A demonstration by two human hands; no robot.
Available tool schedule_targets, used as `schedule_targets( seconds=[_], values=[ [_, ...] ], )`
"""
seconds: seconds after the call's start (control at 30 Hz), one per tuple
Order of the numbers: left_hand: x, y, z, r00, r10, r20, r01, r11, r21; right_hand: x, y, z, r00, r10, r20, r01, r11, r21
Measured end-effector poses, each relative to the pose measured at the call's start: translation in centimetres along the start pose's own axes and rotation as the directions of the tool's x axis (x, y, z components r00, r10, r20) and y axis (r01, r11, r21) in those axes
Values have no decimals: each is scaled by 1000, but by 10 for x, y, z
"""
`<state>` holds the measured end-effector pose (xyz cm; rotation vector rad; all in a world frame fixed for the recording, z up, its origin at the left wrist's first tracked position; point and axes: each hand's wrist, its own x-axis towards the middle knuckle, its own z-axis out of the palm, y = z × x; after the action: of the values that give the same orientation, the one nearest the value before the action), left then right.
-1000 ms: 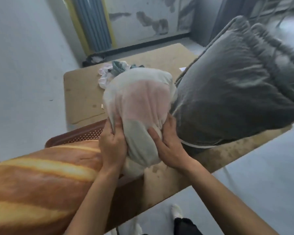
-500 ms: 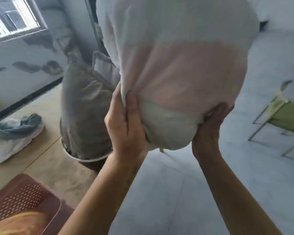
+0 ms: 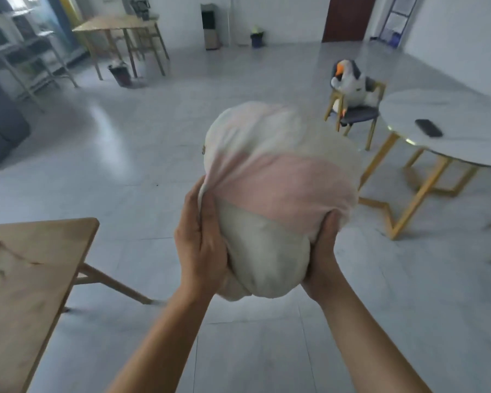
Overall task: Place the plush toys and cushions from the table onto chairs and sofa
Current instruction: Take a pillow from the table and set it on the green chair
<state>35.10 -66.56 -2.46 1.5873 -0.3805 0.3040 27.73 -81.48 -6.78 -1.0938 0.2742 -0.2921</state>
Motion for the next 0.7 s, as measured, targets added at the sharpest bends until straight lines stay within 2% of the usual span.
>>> schedule_targets(
  seconds=[0.07, 0.2, 0.27, 0.37, 0.47, 0.53, 0.63, 0.7],
  values=[
    [24, -26, 35, 999, -29, 16, 28, 999, 37, 37, -7, -24, 998, -14, -56, 13, 1000, -10],
    [87, -86, 105, 998, -56, 26, 54, 995, 81, 125, -21, -68, 966, -142, -218, 127, 989, -80],
    [125, -116, 145, 990, -103, 93, 96, 993, 76, 174, -33, -88, 939, -211, -272, 184, 976, -120],
    [193, -151, 208, 946, -243, 214, 233, 970, 71, 250, -60, -121, 878, -317, -358, 238, 939, -246],
    [262, -162, 276, 924, -262, 279, 250, 965, 78, 311, -93, -158, 847, -392, -359, 243, 886, -394],
    [304, -161, 324, 876, -275, 395, 291, 956, 20, 342, -108, -187, 854, -403, -330, 206, 843, -496],
    [347, -167, 402, 716, -312, 624, 375, 926, 32, 390, -123, -238, 865, -413, -285, 170, 776, -607],
    [361, -182, 455, 652, -345, 675, 425, 904, 51, 429, -128, -277, 881, -404, -245, 161, 745, -647]
  ],
)
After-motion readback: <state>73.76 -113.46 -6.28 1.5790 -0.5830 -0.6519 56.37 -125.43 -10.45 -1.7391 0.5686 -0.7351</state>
